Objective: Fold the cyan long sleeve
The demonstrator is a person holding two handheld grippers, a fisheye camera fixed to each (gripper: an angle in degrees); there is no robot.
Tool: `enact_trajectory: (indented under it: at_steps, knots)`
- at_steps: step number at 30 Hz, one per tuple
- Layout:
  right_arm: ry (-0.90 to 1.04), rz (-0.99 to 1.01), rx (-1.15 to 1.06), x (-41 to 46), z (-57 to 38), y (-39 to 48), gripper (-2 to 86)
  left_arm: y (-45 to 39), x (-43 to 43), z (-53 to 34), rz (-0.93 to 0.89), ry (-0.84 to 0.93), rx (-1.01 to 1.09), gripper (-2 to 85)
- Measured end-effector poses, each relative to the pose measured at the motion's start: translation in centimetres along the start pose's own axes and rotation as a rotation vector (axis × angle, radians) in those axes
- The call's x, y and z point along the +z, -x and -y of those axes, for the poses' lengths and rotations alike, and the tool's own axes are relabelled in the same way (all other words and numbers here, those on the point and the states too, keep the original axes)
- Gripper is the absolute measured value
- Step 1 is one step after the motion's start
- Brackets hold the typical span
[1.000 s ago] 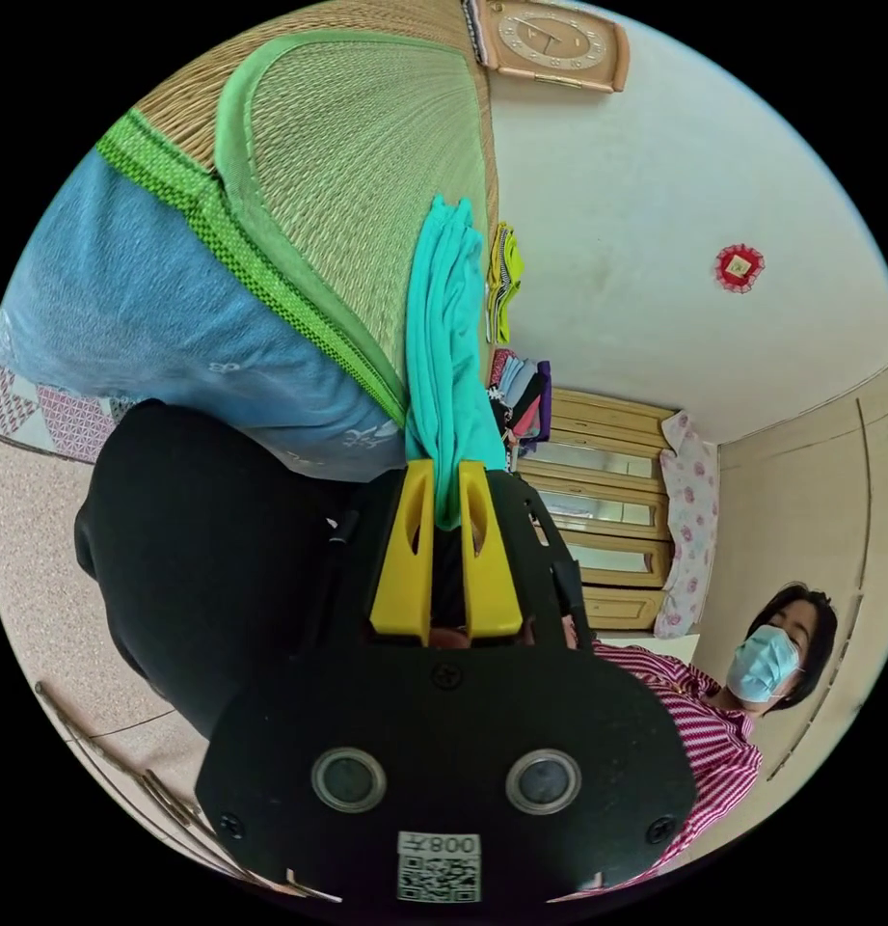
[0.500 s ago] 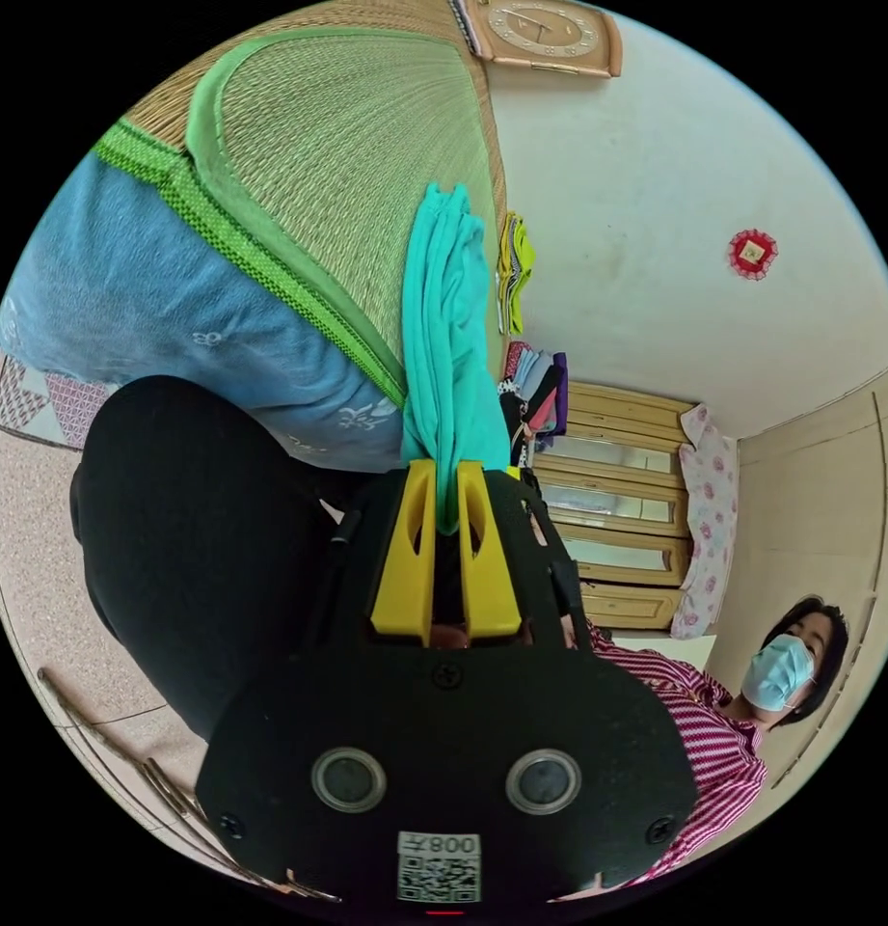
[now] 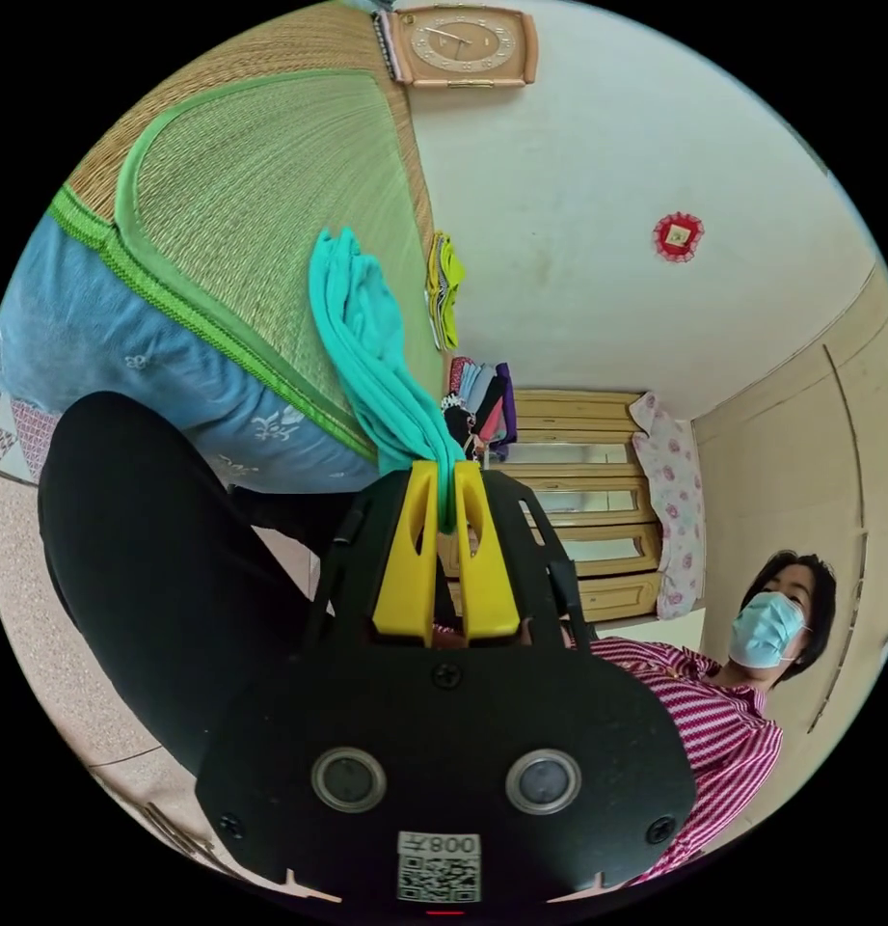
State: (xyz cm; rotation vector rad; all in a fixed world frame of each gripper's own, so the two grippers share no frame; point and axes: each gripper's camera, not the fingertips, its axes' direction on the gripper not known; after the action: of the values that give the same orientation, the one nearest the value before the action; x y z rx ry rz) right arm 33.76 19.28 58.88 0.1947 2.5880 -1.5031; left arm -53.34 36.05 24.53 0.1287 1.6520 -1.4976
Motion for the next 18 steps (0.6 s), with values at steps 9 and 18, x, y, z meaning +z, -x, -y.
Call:
enact_trajectory:
  at_steps: [9,18]
  knots:
    - [-0.015,0.047,-0.209,-1.7,-5.1,6.2,2.5,-6.6,2.1,-2.5,-0.086,-0.041,0.211,2.7]
    - [-0.038,0.09,-0.382,-3.0,-11.2,11.3,2.4,-9.6,4.8,-5.0,-0.191,-0.044,0.325,2.6]
